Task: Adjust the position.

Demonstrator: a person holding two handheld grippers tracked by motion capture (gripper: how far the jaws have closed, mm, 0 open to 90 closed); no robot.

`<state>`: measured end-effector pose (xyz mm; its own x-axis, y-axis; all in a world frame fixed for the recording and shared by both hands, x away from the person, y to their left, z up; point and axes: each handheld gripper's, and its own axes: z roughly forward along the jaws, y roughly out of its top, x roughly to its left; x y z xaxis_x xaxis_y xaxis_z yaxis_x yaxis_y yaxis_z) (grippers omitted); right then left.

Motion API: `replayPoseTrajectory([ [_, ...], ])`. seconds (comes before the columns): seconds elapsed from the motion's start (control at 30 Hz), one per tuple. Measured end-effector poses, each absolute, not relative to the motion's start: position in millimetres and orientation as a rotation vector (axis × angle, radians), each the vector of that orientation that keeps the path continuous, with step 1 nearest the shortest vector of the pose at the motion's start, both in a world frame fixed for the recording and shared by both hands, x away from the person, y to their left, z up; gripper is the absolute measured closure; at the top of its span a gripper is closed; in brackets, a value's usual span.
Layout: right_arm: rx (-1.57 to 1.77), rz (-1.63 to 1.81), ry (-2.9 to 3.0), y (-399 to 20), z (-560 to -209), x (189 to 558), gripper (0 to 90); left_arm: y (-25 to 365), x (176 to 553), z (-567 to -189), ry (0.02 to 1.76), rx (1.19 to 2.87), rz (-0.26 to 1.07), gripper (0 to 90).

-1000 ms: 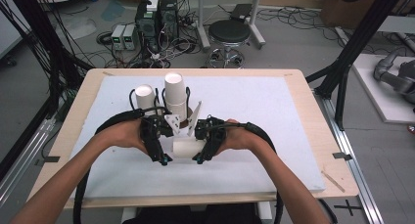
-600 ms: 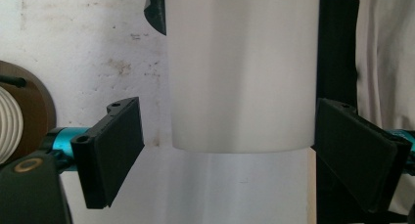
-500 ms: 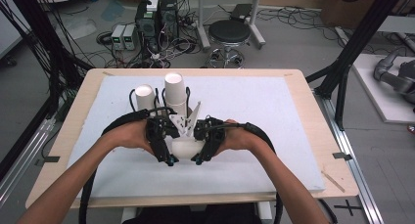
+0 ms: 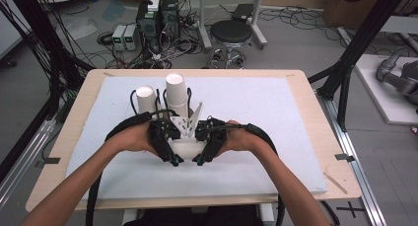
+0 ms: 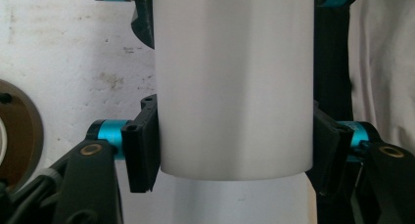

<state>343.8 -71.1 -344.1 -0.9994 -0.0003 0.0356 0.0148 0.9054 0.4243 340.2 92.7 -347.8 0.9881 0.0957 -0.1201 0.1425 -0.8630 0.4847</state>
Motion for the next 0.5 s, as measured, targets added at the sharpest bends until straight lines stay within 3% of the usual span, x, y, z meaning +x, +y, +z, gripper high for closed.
replayPoseTrajectory([
  [0.27, -0.028, -0.659, -3.023, -70.9, -344.3, 343.1, 31.2, 94.0, 341.8, -345.6, 0.131, 2.653, -0.124, 35.4],
  [0.3, -0.031, -0.655, -3.017, -71.0, -344.3, 342.7, 30.0, 92.0, 336.0, -349.6, 0.226, 2.585, -0.139, 35.3],
  [0.33, -0.03, -0.66, -3.019, -70.8, -344.6, 342.7, 28.9, 93.6, 340.2, -346.8, 0.151, 2.635, -0.119, 35.3],
  [0.37, -0.028, -0.666, -3.013, -70.9, -345.4, 342.5, 27.6, 91.5, 334.7, -350.4, 0.234, 2.576, -0.141, 35.2],
  [0.4, -0.025, -0.673, -3.006, -71.3, -345.8, 342.5, 26.0, 93.3, 339.3, -347.1, 0.125, 2.644, -0.113, 35.0],
  [0.43, -0.019, -0.68, -2.983, -72.0, -346.3, 342.5, 23.3, 91.0, 333.2, -350.9, 0.229, 2.573, -0.125, 35.0],
  [0.5, -0.031, -0.716, -2.98, -72.6, -346.9, 342.8, 18.7, 94.8, 344.4, -343.5, 0.021, 2.707, -0.086, 35.0],
])
